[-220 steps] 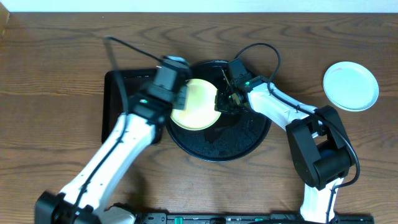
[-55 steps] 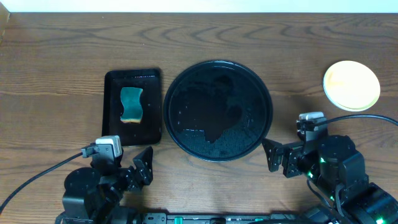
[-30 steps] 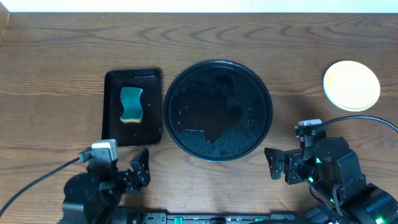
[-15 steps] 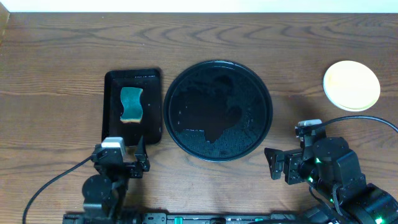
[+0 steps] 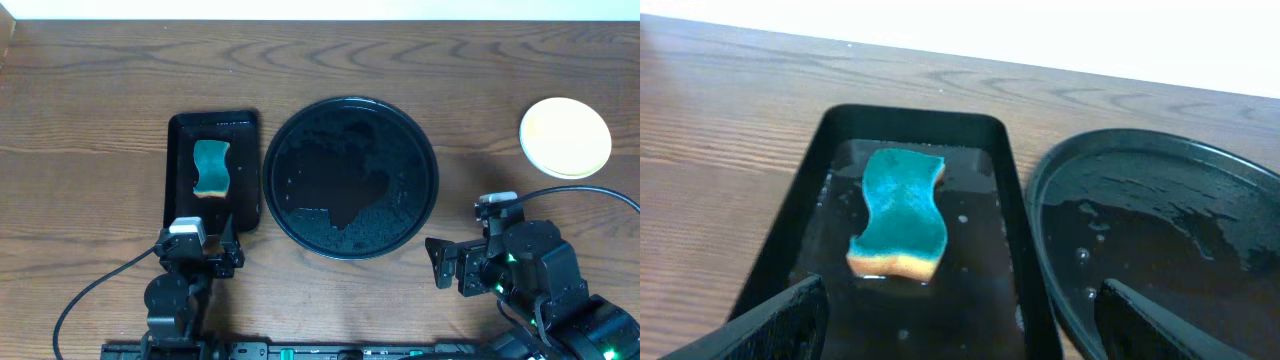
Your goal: Clean dirty plates on tray and stack at the side
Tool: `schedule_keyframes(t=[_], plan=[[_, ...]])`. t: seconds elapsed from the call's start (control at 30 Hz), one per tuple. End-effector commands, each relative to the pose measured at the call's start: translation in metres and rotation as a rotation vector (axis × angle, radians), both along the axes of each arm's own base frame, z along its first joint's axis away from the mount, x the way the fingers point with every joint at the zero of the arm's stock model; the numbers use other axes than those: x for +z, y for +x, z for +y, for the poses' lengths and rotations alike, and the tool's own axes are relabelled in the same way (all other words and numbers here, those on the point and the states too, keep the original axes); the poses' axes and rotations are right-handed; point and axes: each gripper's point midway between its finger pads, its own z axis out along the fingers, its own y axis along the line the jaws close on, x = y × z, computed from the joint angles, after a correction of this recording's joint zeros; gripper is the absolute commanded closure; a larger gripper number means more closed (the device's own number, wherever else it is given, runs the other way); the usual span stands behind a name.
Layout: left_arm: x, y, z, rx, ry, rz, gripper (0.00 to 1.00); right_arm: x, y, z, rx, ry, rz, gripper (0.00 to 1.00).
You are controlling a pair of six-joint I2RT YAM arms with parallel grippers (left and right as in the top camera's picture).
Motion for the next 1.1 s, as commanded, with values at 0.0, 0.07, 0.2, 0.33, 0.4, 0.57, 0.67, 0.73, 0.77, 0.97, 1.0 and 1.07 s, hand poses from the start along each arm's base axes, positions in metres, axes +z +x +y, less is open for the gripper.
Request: schedule_keyframes(t=[0.0, 0.07, 0.2, 0.33, 0.4, 0.57, 0.67, 0.73, 0.77, 0.97, 1.0, 1.07], plan=[[-0.004, 0.003, -0.004, -0.02, -0.025, -0.018, 0.15, 0.0, 0.0, 0.0, -0.006, 0.001, 0.002, 0.01], [-0.002, 0.005, -0.004, -0.02, -0.025, -0.041, 0.15, 0.0, 0.0, 0.0, -0.006, 0.001, 0.002, 0.01], [0.011, 0.013, -0.008, -0.041, -0.03, -0.143, 0.15, 0.0, 0.0, 0.0, -0.006, 0.001, 0.002, 0.01], [0.017, 0.015, -0.011, -0.057, -0.033, -0.183, 0.15, 0.0, 0.0, 0.0, -0.006, 0.001, 0.002, 0.01], [0.017, 0.015, -0.01, -0.054, -0.031, -0.183, 0.15, 0.0, 0.0, 0.0, -0.006, 0.001, 0.002, 0.01], [0.012, 0.015, -0.009, -0.046, -0.03, -0.162, 0.15, 0.0, 0.0, 0.0, -0.006, 0.001, 0.002, 0.01], [0.005, 0.014, -0.009, -0.045, -0.029, -0.133, 0.15, 0.0, 0.0, 0.0, -0.006, 0.001, 0.002, 0.01], [0.004, 0.014, -0.009, -0.045, -0.03, -0.132, 0.14, 0.0, 0.0, 0.0, -0.006, 0.001, 0.002, 0.01], [0.004, 0.014, -0.009, -0.045, -0.029, -0.13, 0.14, 0.0, 0.0, 0.0, -0.006, 0.001, 0.002, 0.01], [0.004, 0.014, -0.009, -0.045, -0.029, -0.13, 0.14, 0.0, 0.0, 0.0, -0.006, 0.001, 0.002, 0.01], [0.004, 0.014, -0.009, -0.045, -0.029, -0.13, 0.15, 0.0, 0.0, 0.0, -0.006, 0.001, 0.002, 0.01], [0.004, 0.014, -0.009, -0.045, -0.029, -0.13, 0.14, 0.0, 0.0, 0.0, -0.006, 0.001, 0.002, 0.01]])
